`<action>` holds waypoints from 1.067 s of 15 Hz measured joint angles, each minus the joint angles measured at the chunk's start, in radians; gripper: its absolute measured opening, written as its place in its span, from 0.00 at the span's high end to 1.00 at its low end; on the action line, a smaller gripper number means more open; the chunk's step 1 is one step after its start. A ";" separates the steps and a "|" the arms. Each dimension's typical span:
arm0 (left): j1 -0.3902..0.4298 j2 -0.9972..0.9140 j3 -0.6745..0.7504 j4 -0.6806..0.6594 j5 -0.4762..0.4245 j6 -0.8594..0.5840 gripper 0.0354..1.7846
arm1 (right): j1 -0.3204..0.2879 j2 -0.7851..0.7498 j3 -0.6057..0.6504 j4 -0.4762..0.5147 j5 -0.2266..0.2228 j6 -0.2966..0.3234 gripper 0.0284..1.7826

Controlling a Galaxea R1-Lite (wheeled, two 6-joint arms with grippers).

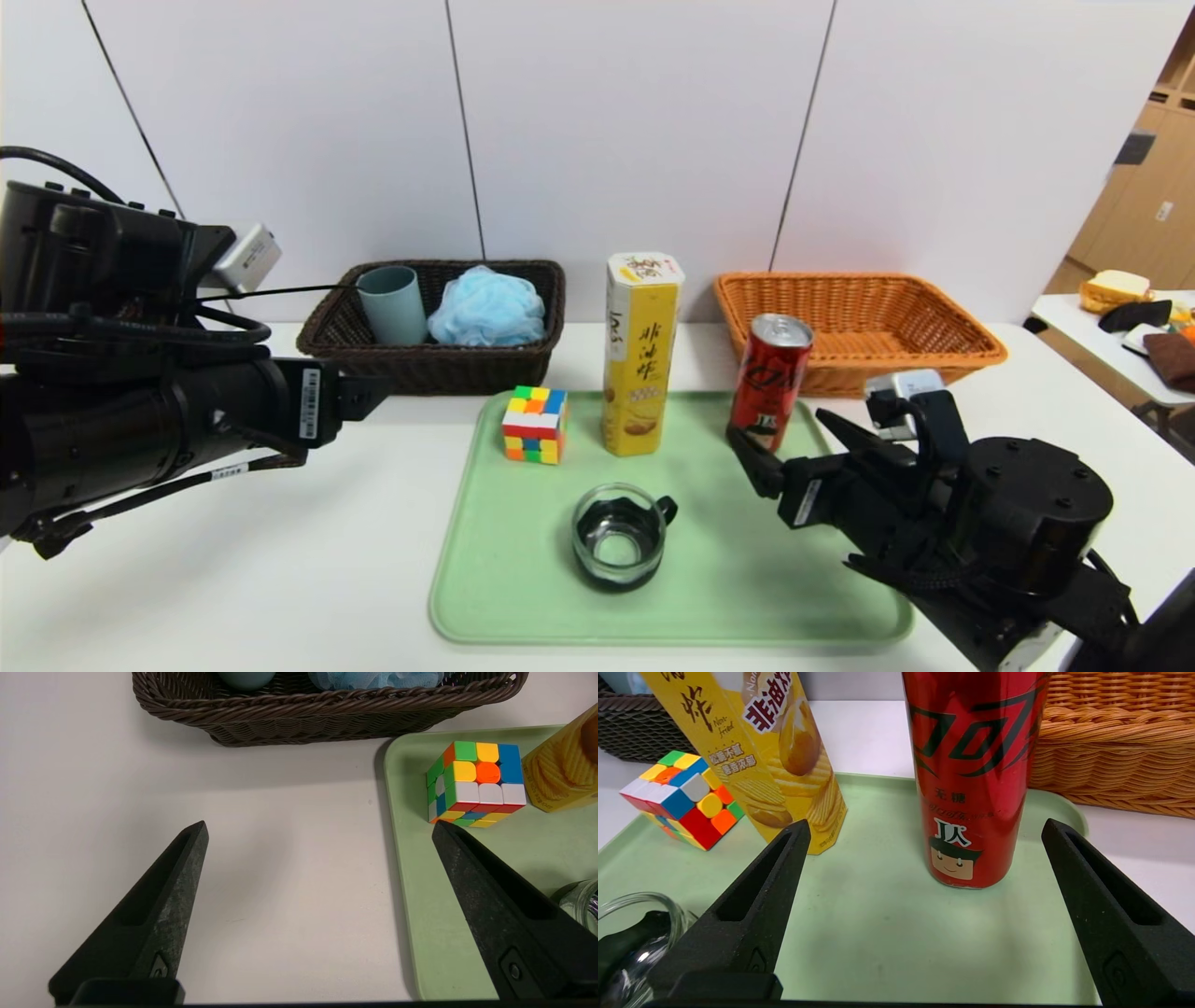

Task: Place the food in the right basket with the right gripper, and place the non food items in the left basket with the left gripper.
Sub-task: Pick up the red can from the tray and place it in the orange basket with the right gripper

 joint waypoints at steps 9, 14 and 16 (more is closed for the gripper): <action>0.002 -0.003 0.003 0.000 -0.001 0.000 0.06 | -0.047 0.094 -0.099 0.003 -0.016 -0.004 0.04; 0.003 -0.003 0.008 0.001 -0.001 -0.001 0.06 | -0.061 0.134 -0.153 0.002 -0.016 -0.005 0.04; 0.004 -0.003 0.009 0.001 -0.002 -0.001 0.06 | -0.068 0.147 -0.167 0.003 -0.016 -0.005 0.04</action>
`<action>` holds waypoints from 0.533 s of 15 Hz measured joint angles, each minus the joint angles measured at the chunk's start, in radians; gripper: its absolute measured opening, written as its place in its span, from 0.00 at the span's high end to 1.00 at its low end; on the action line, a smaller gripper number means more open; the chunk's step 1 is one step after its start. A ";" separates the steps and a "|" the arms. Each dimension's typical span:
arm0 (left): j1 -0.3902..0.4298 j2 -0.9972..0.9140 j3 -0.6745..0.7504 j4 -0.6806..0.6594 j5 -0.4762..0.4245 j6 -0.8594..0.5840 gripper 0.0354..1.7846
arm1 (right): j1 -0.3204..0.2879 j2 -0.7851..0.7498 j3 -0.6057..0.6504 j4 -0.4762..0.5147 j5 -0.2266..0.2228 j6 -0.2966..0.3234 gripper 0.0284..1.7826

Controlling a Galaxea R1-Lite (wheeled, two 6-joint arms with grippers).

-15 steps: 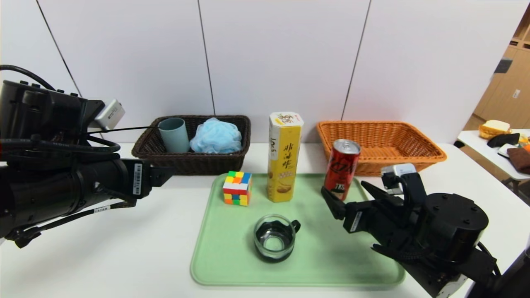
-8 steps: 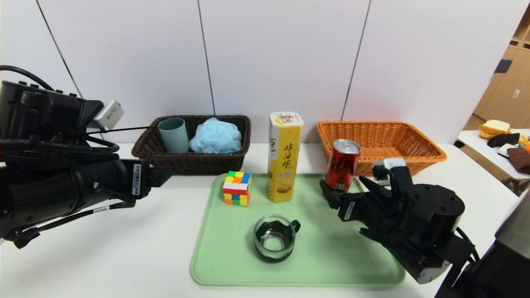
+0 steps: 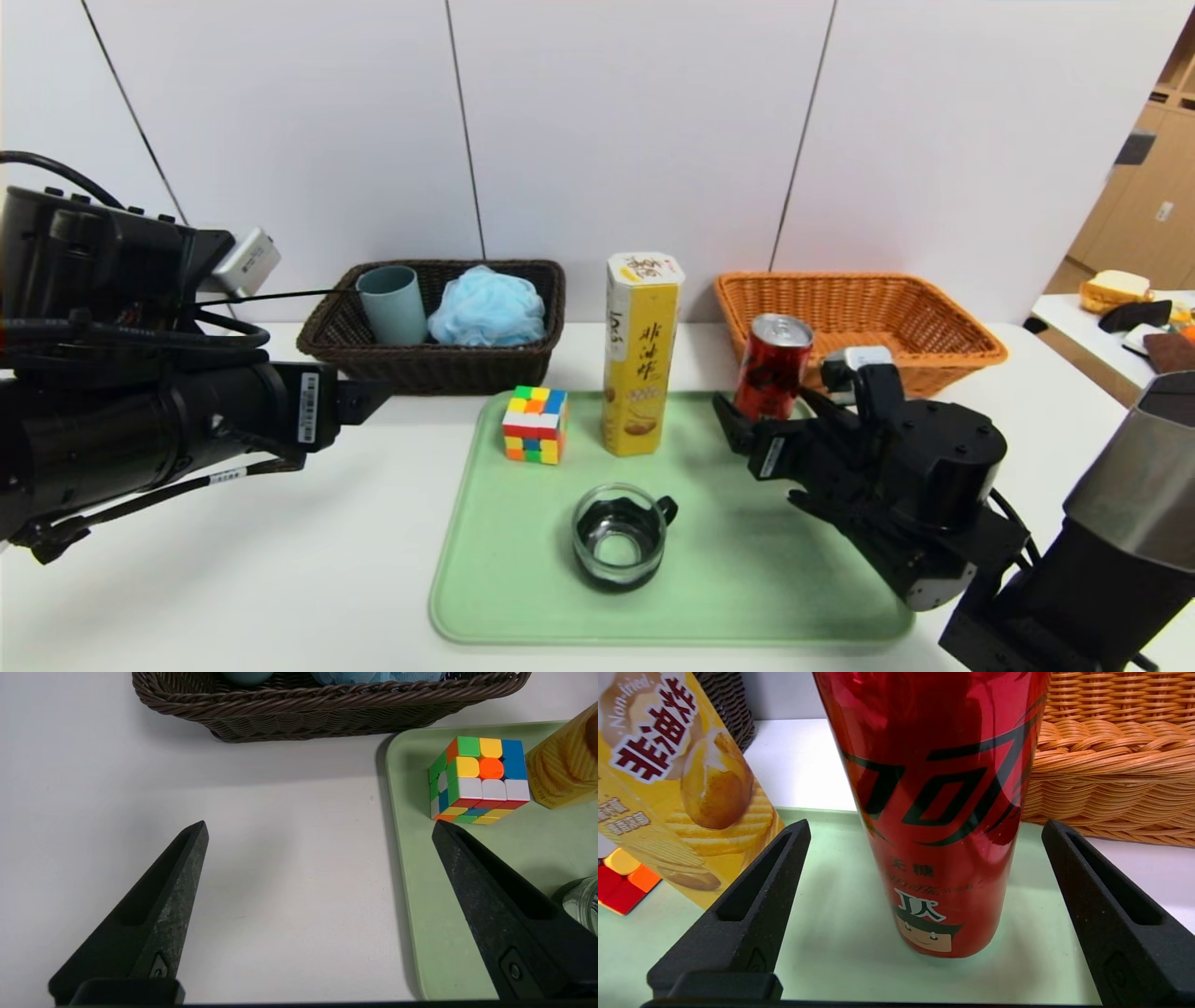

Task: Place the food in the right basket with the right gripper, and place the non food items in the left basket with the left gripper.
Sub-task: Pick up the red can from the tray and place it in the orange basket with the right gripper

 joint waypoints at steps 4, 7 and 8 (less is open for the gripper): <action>0.003 0.000 0.009 0.000 -0.002 0.000 0.06 | -0.017 0.028 -0.037 0.000 0.000 0.000 0.04; 0.003 0.000 0.011 0.000 -0.003 0.000 0.06 | -0.019 0.049 -0.063 0.000 0.001 0.000 0.04; 0.003 0.001 0.011 0.000 -0.002 0.000 0.06 | -0.019 0.055 -0.074 0.000 0.001 -0.001 0.04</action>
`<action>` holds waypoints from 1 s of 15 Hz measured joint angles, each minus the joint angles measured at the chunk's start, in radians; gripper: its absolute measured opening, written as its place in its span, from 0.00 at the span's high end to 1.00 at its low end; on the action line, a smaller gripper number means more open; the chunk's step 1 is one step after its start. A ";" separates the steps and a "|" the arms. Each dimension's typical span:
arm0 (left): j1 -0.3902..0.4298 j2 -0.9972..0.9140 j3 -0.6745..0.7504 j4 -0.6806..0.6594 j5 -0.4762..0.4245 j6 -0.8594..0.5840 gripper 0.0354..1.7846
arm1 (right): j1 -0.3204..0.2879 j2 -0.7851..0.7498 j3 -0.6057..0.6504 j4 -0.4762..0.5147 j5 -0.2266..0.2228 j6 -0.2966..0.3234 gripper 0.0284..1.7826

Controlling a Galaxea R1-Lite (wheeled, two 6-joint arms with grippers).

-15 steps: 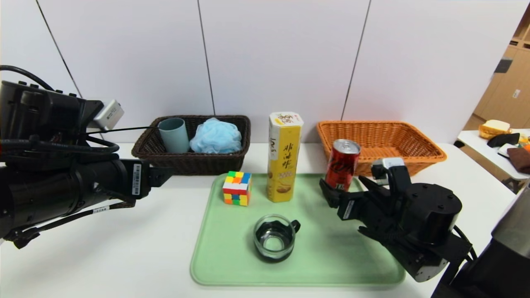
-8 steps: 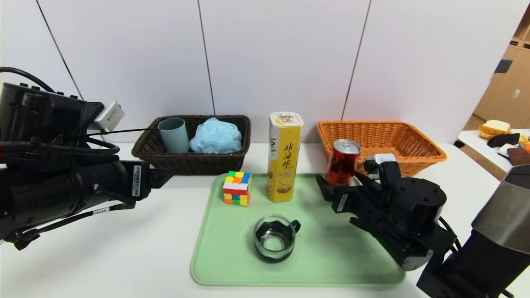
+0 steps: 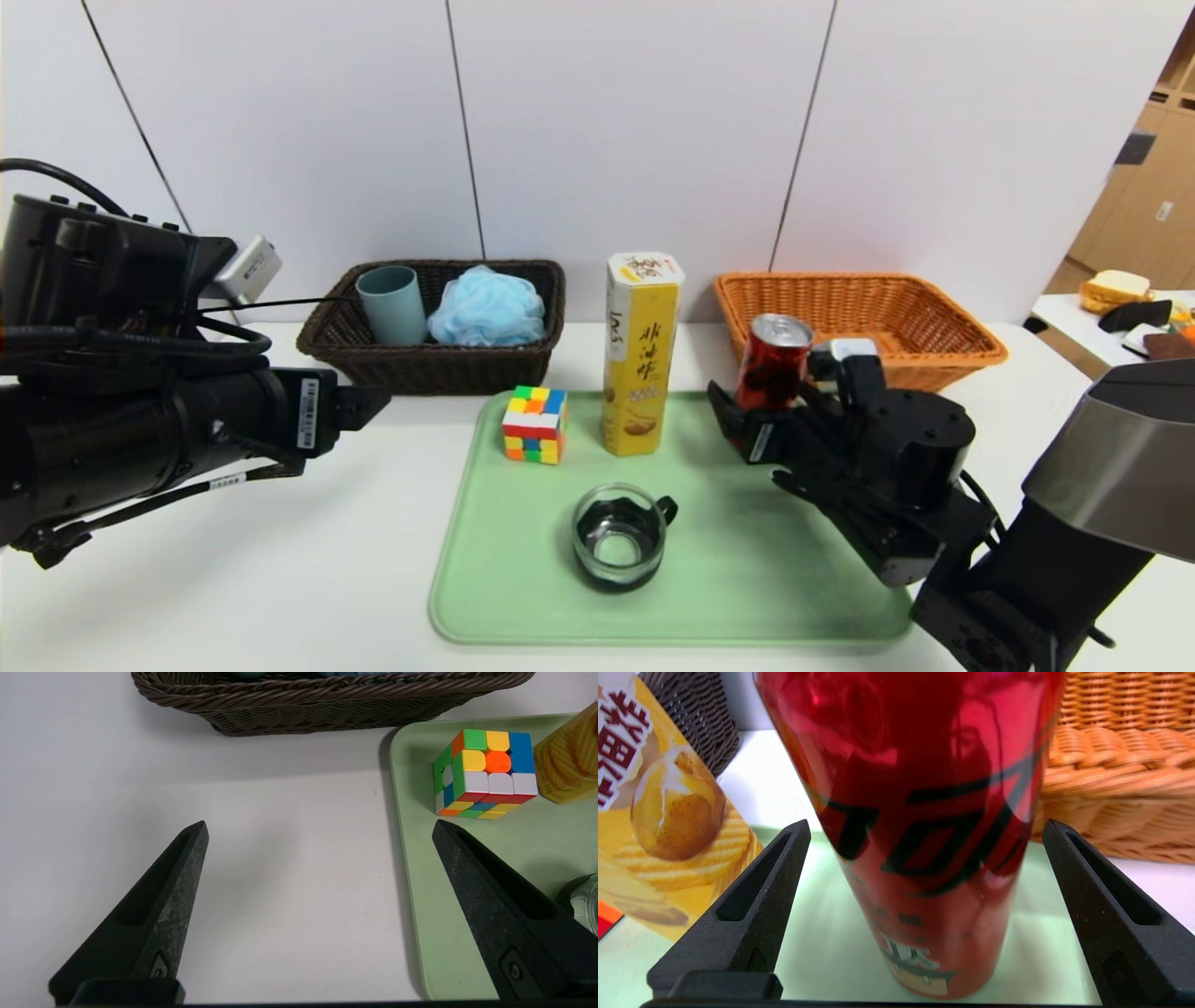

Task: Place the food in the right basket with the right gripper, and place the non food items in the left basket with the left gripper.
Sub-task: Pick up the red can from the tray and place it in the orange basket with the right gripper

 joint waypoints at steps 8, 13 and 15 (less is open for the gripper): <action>0.004 0.002 0.000 0.000 0.000 0.002 0.06 | 0.000 0.020 -0.027 -0.001 0.000 -0.002 0.47; 0.004 0.008 -0.001 0.000 -0.001 0.003 0.06 | -0.004 -0.001 -0.023 -0.001 0.005 0.011 0.48; 0.004 0.008 -0.001 0.001 -0.001 0.003 0.06 | 0.001 -0.034 -0.015 0.007 0.009 0.011 0.48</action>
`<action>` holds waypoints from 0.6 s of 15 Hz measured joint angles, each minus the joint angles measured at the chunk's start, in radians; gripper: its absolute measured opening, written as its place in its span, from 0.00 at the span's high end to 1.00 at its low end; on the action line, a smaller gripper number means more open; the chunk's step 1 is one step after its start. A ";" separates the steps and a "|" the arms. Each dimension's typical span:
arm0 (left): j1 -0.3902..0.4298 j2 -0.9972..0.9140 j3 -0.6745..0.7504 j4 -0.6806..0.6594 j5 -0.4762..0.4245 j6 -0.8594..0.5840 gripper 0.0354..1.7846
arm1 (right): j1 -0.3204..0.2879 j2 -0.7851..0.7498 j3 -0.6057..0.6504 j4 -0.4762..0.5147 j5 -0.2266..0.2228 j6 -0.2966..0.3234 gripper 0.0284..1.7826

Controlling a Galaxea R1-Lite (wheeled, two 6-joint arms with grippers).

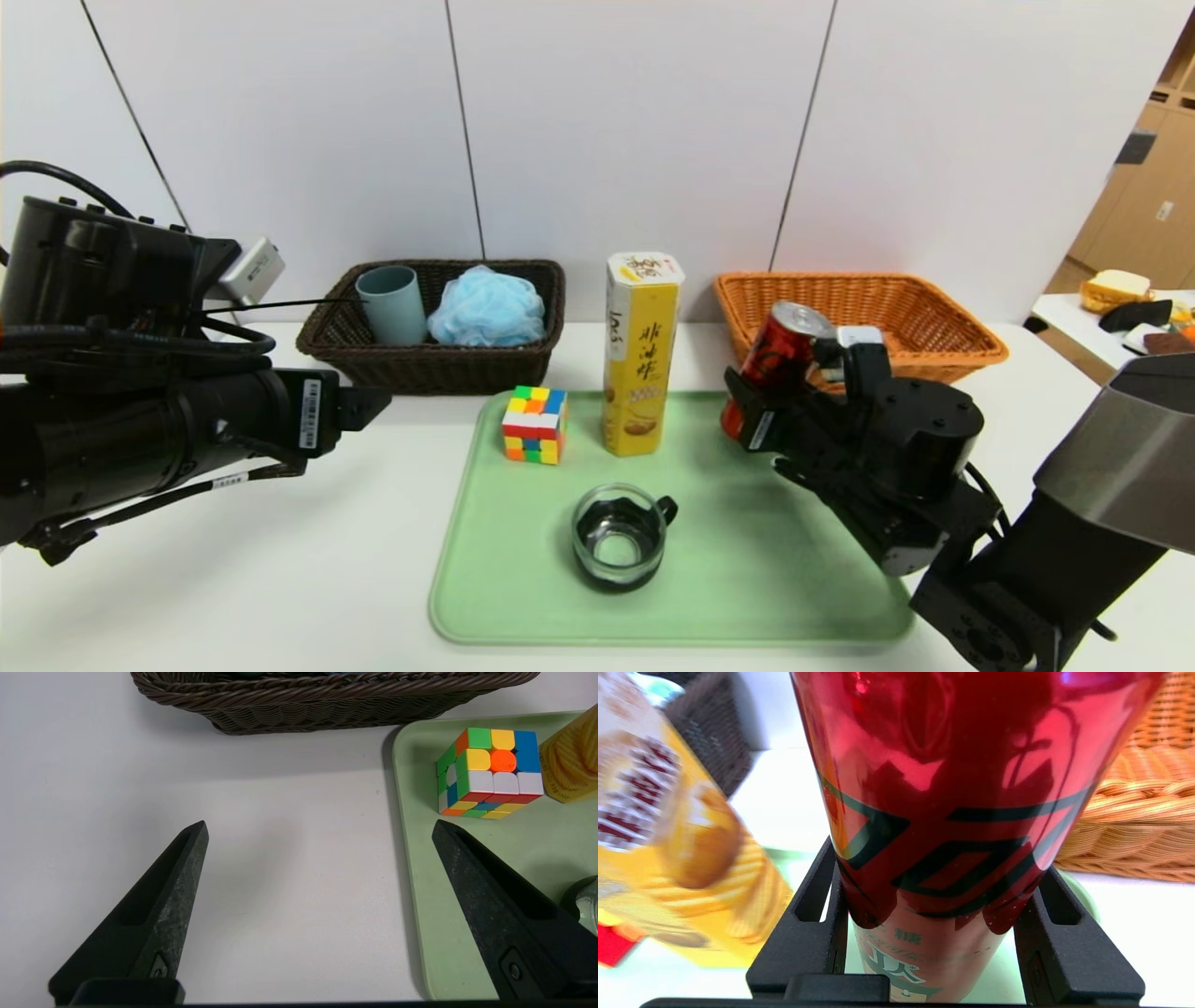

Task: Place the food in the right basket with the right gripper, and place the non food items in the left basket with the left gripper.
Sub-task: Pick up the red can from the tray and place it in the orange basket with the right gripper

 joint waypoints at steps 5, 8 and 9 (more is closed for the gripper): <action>0.000 0.004 0.001 0.000 0.001 0.000 0.06 | 0.025 -0.155 0.017 0.122 0.005 0.008 0.48; 0.000 0.005 0.001 -0.001 0.001 0.000 0.06 | 0.034 -0.287 -0.021 0.299 0.029 0.027 0.48; 0.000 0.005 0.001 0.000 0.003 0.000 0.06 | 0.033 -0.334 -0.057 0.382 0.040 0.050 0.48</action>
